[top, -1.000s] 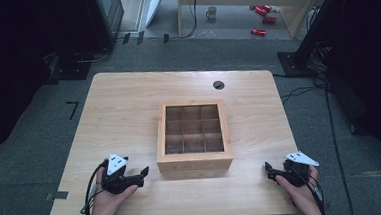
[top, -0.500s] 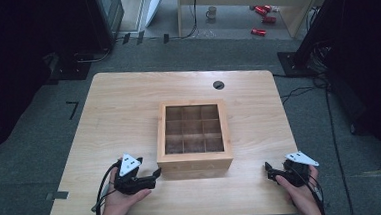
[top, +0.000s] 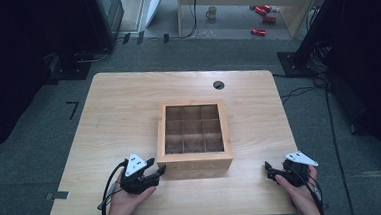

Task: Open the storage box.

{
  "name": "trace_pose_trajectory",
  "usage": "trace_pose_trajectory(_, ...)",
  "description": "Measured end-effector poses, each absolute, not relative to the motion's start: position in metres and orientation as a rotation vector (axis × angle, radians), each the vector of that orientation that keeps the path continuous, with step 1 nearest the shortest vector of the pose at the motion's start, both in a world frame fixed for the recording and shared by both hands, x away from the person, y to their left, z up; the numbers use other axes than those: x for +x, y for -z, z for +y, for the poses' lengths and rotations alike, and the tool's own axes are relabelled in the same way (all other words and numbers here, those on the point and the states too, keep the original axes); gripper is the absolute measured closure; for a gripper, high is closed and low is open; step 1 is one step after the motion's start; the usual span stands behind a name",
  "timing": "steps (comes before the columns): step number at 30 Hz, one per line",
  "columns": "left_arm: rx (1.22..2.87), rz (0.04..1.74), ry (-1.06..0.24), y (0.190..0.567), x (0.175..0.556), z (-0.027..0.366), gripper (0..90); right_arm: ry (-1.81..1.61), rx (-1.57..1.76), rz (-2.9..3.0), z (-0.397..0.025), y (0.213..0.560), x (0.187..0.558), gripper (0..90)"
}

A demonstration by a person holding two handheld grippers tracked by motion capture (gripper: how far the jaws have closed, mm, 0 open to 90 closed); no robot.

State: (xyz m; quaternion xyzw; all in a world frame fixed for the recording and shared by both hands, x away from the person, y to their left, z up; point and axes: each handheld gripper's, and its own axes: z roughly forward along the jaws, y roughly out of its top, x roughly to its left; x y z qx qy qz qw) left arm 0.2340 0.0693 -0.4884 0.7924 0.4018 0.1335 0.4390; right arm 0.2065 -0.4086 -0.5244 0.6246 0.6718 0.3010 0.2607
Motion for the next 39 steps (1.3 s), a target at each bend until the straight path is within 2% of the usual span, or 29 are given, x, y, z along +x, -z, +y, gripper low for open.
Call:
trace_pose_trajectory(4,1.963,0.978,-0.327,0.487,0.233,0.069,57.9,-0.821,1.692,1.823,-0.406,0.523,0.204,16.1)
trace_pose_trajectory(13,1.960,0.968,-0.319,0.483,0.233,0.072,62.0,-0.962,1.638,1.828,-0.383,0.505,0.197,16.4)
trace_pose_trajectory(39,1.948,0.961,-0.320,0.478,0.232,0.074,64.1,-1.150,1.468,1.984,-0.316,0.488,0.193,16.8)
